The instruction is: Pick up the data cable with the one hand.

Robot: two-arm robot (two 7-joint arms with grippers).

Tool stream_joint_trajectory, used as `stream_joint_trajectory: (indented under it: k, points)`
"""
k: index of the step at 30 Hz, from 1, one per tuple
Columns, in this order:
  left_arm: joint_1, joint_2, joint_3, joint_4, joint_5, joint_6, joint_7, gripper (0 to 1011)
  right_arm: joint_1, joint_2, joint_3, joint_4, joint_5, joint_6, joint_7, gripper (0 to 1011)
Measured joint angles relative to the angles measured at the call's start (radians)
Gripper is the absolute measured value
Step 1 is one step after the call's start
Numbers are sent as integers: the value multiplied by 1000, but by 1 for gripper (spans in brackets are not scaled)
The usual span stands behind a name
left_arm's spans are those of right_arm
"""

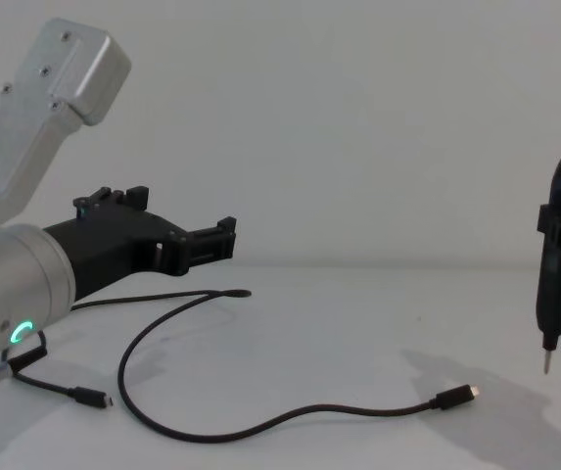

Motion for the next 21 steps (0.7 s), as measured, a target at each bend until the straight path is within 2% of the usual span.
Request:
stream_joint_trajectory:
  k: [21]
  points:
    - [0,0,0,0,1,0,0,1004,0,0,0,0,0,0,0,275]
